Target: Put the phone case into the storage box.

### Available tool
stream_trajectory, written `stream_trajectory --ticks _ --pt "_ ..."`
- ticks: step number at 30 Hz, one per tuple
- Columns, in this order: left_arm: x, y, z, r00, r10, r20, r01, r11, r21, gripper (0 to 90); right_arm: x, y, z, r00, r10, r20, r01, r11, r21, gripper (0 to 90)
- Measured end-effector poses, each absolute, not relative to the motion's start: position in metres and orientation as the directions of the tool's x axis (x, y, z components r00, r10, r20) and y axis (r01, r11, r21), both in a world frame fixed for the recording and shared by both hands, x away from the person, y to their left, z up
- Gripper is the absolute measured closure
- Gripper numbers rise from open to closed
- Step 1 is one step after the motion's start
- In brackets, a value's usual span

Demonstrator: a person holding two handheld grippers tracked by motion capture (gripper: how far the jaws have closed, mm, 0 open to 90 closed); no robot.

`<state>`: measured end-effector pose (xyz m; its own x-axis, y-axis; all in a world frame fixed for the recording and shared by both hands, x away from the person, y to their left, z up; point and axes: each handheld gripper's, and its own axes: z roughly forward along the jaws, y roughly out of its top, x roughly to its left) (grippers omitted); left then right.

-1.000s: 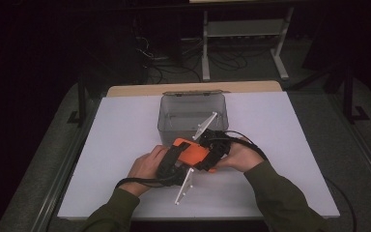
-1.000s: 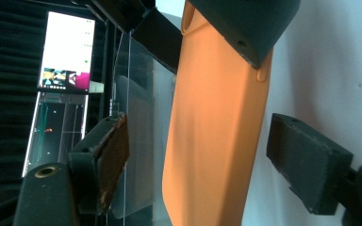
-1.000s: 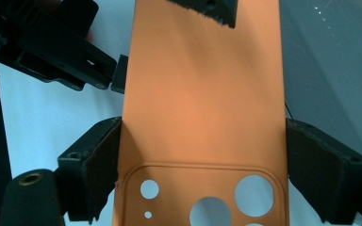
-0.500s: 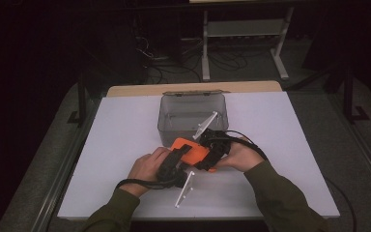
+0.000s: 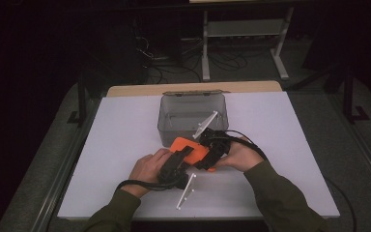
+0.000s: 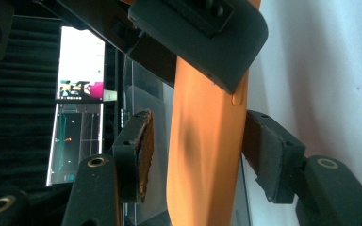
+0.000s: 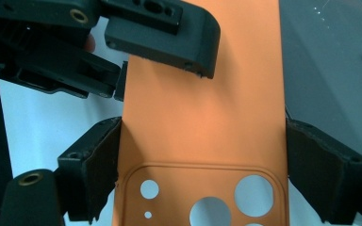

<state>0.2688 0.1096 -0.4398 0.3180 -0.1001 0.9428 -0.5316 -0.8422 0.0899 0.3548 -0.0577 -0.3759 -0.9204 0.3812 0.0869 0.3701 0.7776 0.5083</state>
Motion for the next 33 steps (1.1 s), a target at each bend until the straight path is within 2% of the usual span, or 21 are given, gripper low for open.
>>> stream_trajectory --ticks 7,33 --pt "0.2683 0.1083 -0.4411 0.315 -0.097 0.944 -0.529 -0.844 0.089 46.0 0.3549 -0.0571 -0.3760 -0.919 0.384 0.090 0.374 0.775 0.510 15.2" --pt "0.2653 0.1058 -0.4408 0.305 -0.107 0.946 -0.533 -0.843 0.077 62.6 0.3560 -0.0561 -0.3770 -0.914 0.394 0.096 0.385 0.770 0.508 15.2"
